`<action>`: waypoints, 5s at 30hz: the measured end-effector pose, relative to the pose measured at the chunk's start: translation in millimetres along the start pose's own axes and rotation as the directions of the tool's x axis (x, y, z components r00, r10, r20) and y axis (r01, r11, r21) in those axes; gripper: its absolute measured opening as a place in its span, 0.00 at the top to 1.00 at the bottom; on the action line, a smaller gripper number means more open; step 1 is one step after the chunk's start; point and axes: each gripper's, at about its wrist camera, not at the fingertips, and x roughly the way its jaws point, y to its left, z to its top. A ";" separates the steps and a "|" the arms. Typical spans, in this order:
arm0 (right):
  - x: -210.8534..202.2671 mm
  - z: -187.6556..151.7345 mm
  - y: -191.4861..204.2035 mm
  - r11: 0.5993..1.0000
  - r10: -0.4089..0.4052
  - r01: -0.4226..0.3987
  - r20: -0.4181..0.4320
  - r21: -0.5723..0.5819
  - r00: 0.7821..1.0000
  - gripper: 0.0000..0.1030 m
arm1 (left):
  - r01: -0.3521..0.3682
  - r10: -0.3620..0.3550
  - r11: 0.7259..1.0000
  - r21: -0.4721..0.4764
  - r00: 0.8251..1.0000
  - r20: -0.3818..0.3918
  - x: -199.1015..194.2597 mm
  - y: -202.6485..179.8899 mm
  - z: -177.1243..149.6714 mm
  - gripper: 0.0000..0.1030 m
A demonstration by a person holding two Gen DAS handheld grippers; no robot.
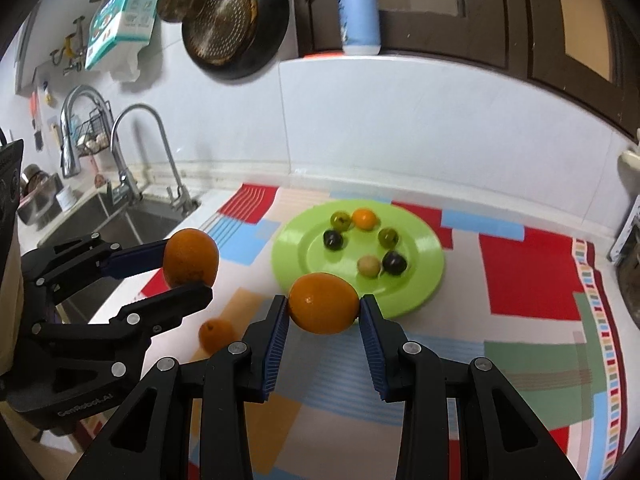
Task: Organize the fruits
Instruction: 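Carry both oranges in the left and right tools over the green plate, then open the left tool on the plate while the right tool releases its orange, then withdraw both tools toward the last orange and the yellow-brown fruit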
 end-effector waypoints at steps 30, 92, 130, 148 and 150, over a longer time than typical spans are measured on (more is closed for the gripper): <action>63.9 65.7 -57.0 0.997 -0.059 0.056 0.048 0.059 0.997 0.64 | 0.036 -0.037 0.999 -0.030 0.999 -0.037 96.5 31.0 67.7 0.61; 90.4 70.6 -62.1 0.993 -0.070 0.069 0.002 0.095 0.998 0.55 | -0.029 0.020 0.996 -0.086 0.995 -0.098 113.4 54.5 70.9 0.39; -7.2 11.4 53.8 0.997 -0.027 0.027 -0.001 -0.072 1.000 0.55 | -0.067 0.066 0.998 -0.008 0.996 -0.058 -27.4 52.8 -5.5 0.25; 14.9 -28.9 78.7 0.983 0.027 -0.050 -0.128 -0.179 0.991 0.55 | 0.023 -0.002 0.988 0.151 0.990 -0.140 -6.3 38.2 -55.9 0.25; 20.0 -31.8 79.4 0.981 0.029 -0.056 -0.149 -0.184 0.988 0.55 | 0.042 -0.017 0.986 0.159 0.988 -0.154 -1.5 38.0 -60.3 0.25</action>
